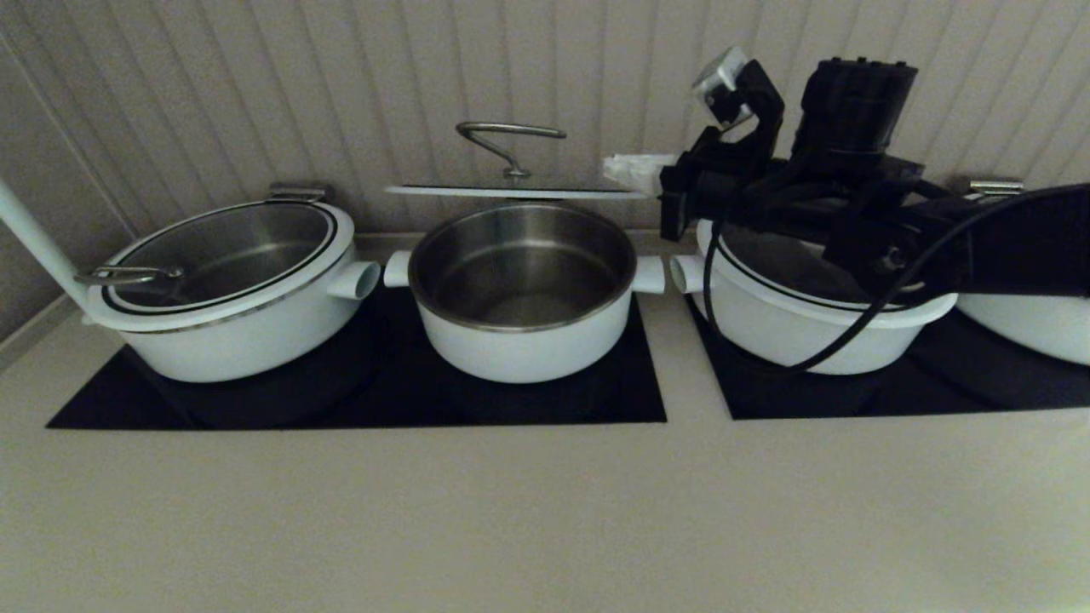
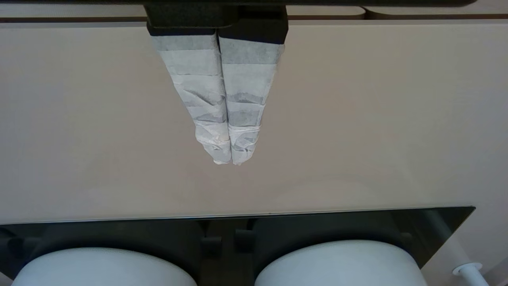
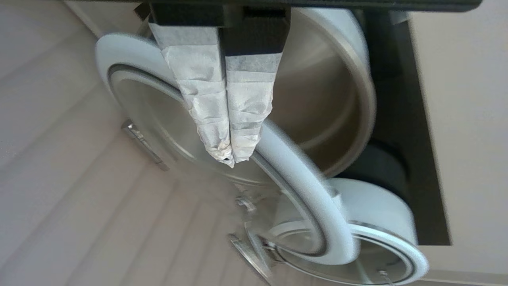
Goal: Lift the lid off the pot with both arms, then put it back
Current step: Close the pot lid
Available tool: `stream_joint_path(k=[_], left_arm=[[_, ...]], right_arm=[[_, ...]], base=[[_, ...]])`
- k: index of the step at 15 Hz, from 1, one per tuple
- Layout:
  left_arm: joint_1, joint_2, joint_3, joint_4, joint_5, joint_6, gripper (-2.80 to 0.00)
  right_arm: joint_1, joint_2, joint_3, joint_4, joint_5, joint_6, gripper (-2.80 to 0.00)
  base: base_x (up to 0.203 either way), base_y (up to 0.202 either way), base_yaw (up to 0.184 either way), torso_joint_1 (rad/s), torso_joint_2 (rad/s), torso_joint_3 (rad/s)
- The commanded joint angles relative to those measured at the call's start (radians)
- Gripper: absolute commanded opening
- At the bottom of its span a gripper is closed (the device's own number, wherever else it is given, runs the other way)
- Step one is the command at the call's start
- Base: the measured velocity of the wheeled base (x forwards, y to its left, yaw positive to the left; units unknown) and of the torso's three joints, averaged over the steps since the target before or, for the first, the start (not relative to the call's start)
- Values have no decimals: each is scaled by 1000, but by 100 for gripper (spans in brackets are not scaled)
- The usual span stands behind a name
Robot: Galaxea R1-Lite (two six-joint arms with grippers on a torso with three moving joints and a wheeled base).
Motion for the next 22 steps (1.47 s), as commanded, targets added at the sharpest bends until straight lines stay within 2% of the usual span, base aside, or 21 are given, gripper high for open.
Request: stream_joint_path(k=[1,15,22], left_arm=[[0,0,0,0,1,0,-280],[0,0,0,0,1,0,-280],[1,0,0,0,1,0,-280]], right_arm=[[-8,78,-62,-3,2,-3,-280],[-17,113,-60,-6,6,-6,-280],[-12,84,82,-87,7,-13,-280]], base=[[0,0,0,0,0,0],[0,0,0,0,0,0],[0,0,0,0,0,0]])
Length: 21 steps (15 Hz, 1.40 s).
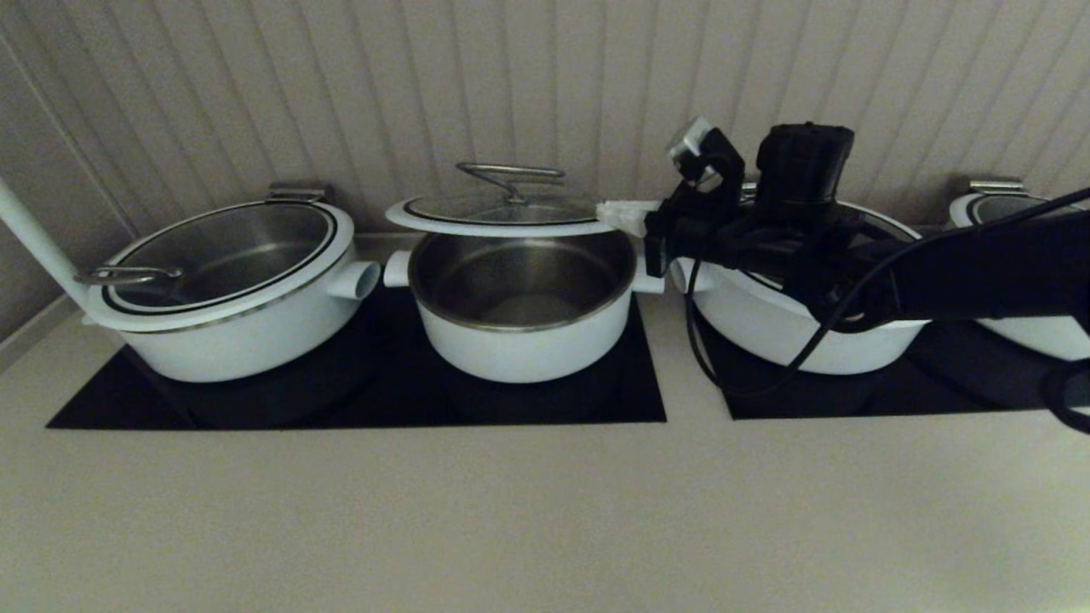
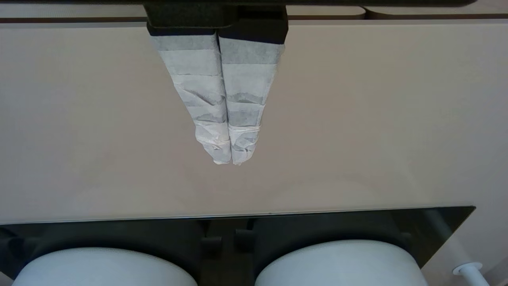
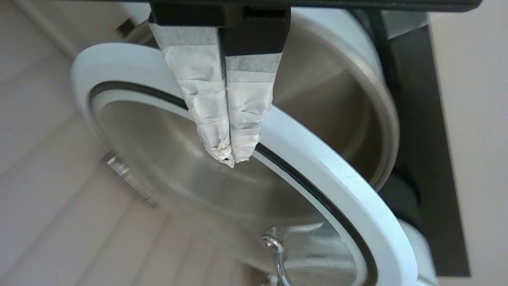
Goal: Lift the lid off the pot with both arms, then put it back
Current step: Close the pot lid
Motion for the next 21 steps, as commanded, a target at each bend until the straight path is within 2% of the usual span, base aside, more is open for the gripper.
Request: stream_joint_path(k=[1,21], left_arm=[[1,0,0,0,1,0,-280],[1,0,0,0,1,0,-280]], right_arm=[[3,-16,60,-38,3,-3,-280],[4,-23,249,-183,3,-4,-280]], base=[[0,0,0,0,0,0],[0,0,0,0,0,0]])
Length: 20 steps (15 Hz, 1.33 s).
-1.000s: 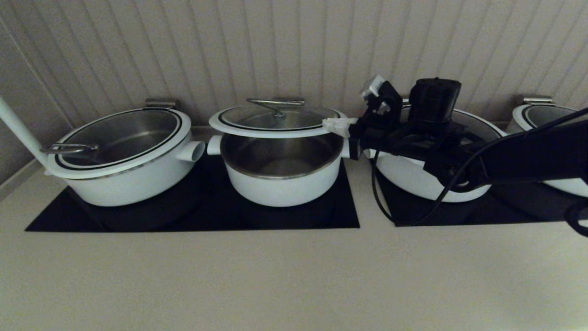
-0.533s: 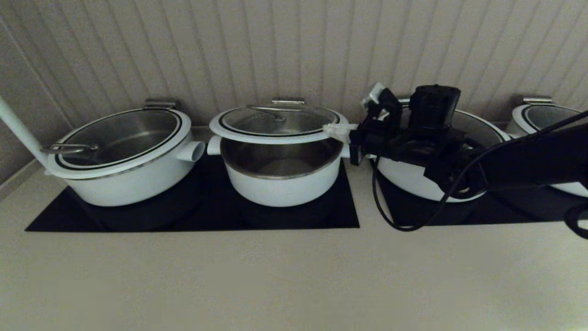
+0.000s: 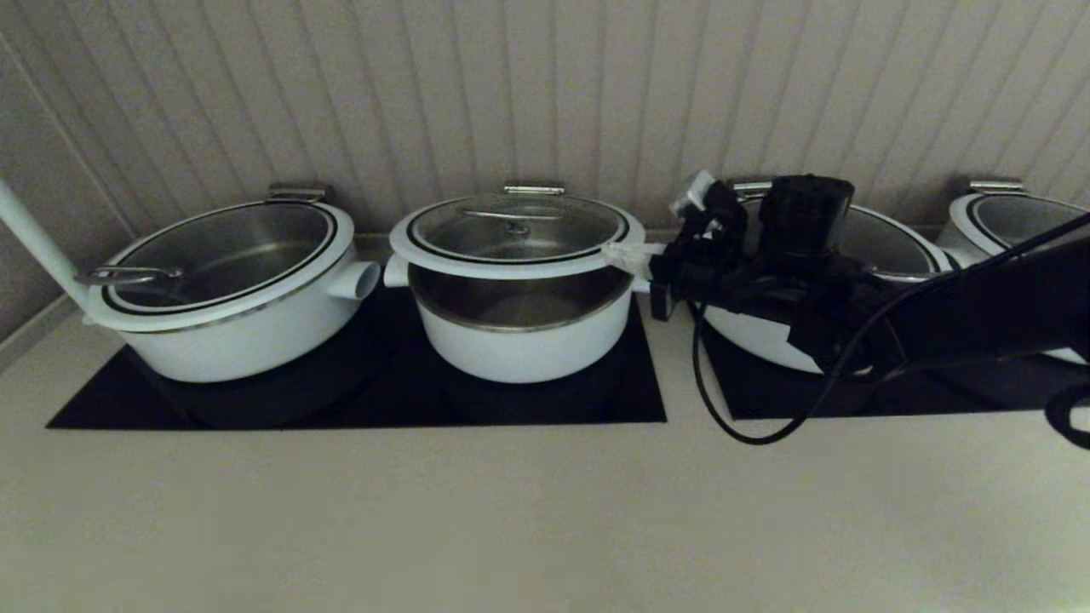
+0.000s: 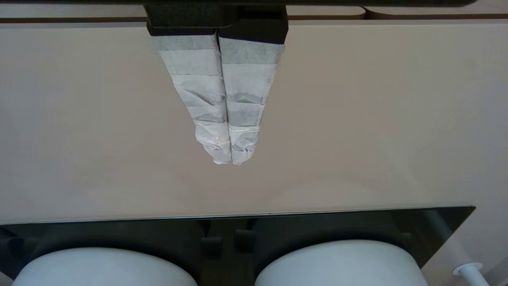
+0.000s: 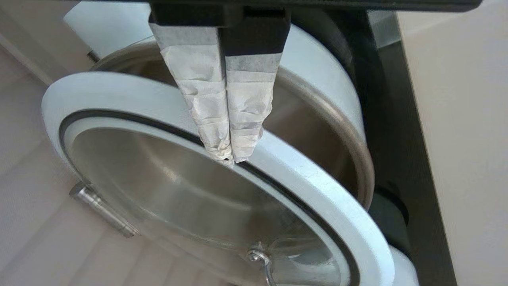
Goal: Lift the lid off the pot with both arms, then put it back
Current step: Close the pot lid
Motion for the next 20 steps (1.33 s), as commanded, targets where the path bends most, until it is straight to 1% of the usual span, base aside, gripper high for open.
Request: stream_joint_path(k=[1,9,13,20], left_arm=[[1,0,0,0,1,0,-280],[1,0,0,0,1,0,-280],[1,0,0,0,1,0,-280],[-1,0,0,0,1,0,-280]], right_arm=[[1,-1,18,-5,4,-2,-280],[4,0,21,-7,4,-2,-280],[5,3,50,-33,4,-8,-280],[11,9,67,-42,4,-8,-280]], base=[[0,0,0,0,0,0],[0,0,0,0,0,0],[0,0,0,0,0,0],[0,0,0,0,0,0]])
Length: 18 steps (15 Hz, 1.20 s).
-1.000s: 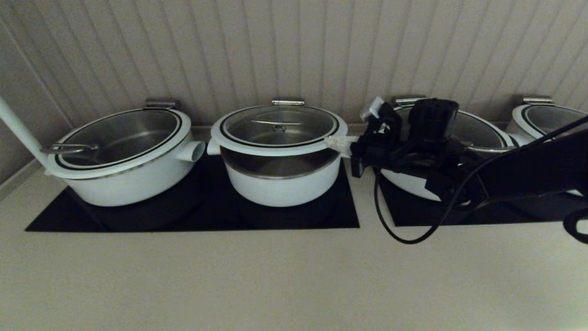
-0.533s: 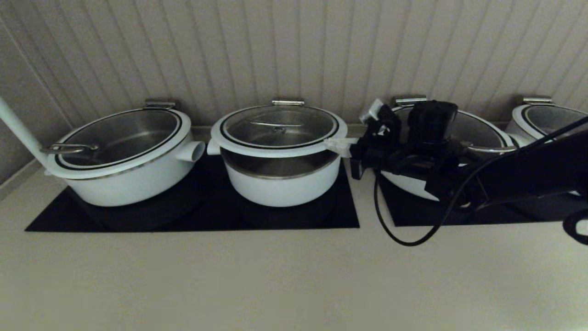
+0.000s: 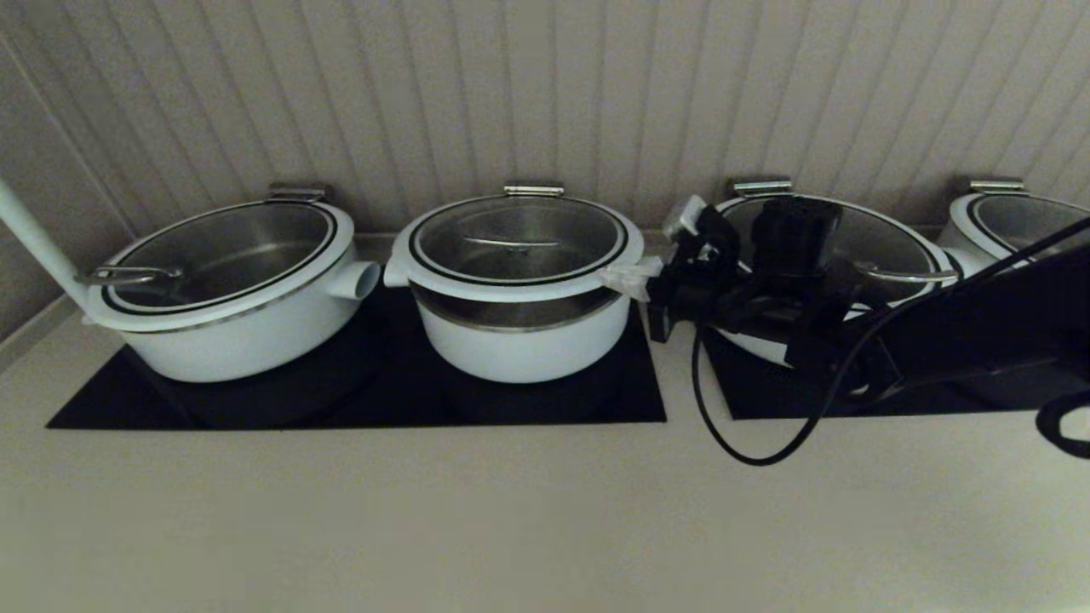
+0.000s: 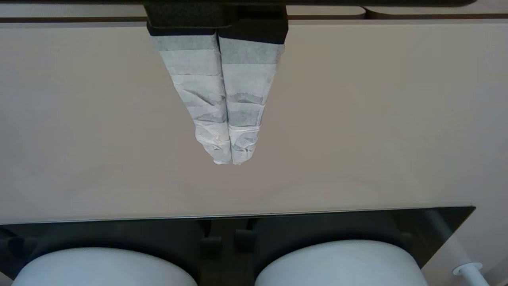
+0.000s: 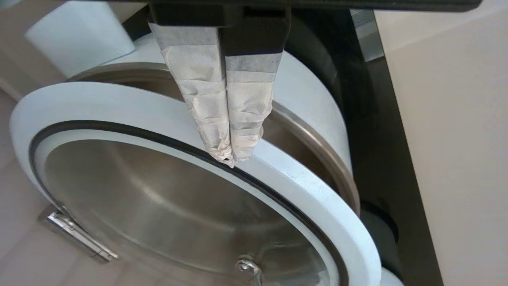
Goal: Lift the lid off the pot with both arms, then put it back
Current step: Close the pot lid
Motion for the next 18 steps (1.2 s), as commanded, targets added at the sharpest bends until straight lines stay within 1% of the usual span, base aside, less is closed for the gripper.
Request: stream_joint_path(k=[1,5,11,18], left_arm=[[1,0,0,0,1,0,-280],[1,0,0,0,1,0,-280],[1,0,0,0,1,0,-280],[1,0,0,0,1,0,-280]], right_arm=[[2,8,5,-17,4,-2,-280],[2,14,11,-22,4,-2,-280],[2,19,62,-61,3,-2,-280],[2,51,62,-92,2,-2,-280]], base=[[0,0,0,0,0,0],[0,0,0,0,0,0],[0,0,0,0,0,0],[0,0,0,0,0,0]])
